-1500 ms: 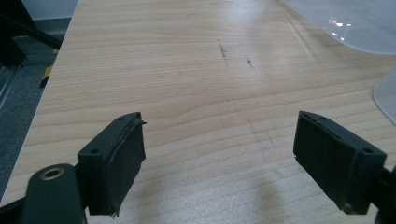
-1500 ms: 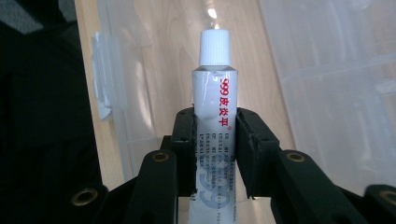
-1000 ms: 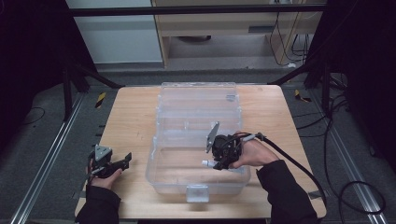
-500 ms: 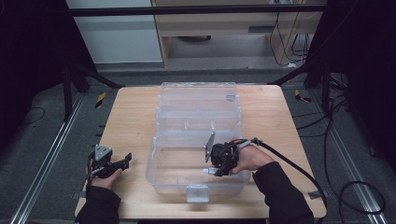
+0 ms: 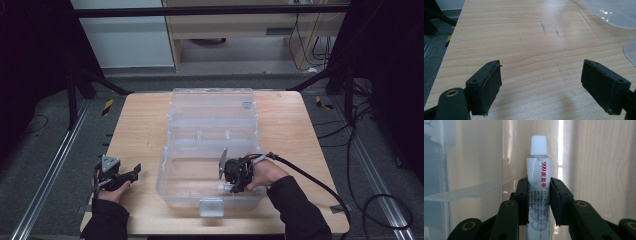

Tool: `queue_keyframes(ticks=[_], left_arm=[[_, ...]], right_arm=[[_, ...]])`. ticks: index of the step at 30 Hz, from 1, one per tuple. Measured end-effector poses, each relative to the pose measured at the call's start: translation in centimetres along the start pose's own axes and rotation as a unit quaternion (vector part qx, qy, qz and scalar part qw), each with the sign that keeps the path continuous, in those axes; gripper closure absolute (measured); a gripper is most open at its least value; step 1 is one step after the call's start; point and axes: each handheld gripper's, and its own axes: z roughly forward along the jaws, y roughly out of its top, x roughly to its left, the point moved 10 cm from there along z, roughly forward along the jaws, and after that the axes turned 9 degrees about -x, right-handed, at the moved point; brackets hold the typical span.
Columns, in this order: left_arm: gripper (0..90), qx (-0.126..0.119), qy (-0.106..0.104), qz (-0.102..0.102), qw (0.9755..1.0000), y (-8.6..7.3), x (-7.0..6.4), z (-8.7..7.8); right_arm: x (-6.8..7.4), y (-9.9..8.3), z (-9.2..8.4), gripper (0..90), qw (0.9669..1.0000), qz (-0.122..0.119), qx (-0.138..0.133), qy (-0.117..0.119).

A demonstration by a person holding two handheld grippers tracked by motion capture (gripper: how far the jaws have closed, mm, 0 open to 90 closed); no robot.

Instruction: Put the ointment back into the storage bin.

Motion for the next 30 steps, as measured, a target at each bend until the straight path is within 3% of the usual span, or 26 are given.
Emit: queue_keyframes(ticks=[8, 10, 11, 12, 13, 21, 25, 30], left_arm=[[16.0, 0.000, -0.001, 0.000, 1.0000, 0.0, 0.0, 0.0], [16.0, 0.000, -0.001, 0.000, 1.0000, 0.0, 0.0, 0.0], [16.0, 0.000, -0.001, 0.000, 1.0000, 0.0, 0.0, 0.0], [16.0, 0.000, -0.001, 0.000, 1.0000, 0.0, 0.0, 0.0], [16.0, 0.000, -0.001, -0.001, 1.0000, 0.0, 0.0, 0.0], [16.0, 0.002, 0.000, 0.000, 1.0000, 0.0, 0.0, 0.0], [16.0, 0.001, 0.001, 0.001, 1.0000, 0.0, 0.0, 0.0], [16.0, 0.002, 0.002, 0.001, 1.0000, 0.0, 0.0, 0.0]], right_arm=[[0.0, -0.3, 0.7, 69.4, 0.9999, 0.009, 0.012, 0.001], [-0.2, -0.4, 1.0, 69.3, 0.9999, -0.001, 0.013, 0.002], [-0.1, -0.4, 1.1, 69.2, 0.9998, 0.011, 0.017, 0.001], [-0.3, -0.5, 1.3, 69.2, 0.9999, -0.004, 0.015, 0.002], [-0.2, -0.5, 1.3, 69.1, 0.9998, 0.008, 0.020, -0.001], [-0.1, -0.9, 1.5, 67.2, 0.9993, 0.012, 0.035, 0.002], [-0.3, -0.9, 1.2, 66.4, 0.9993, 0.014, 0.034, -0.002], [-0.6, -0.4, 0.4, 64.0, 0.9997, 0.016, 0.007, -0.016]])
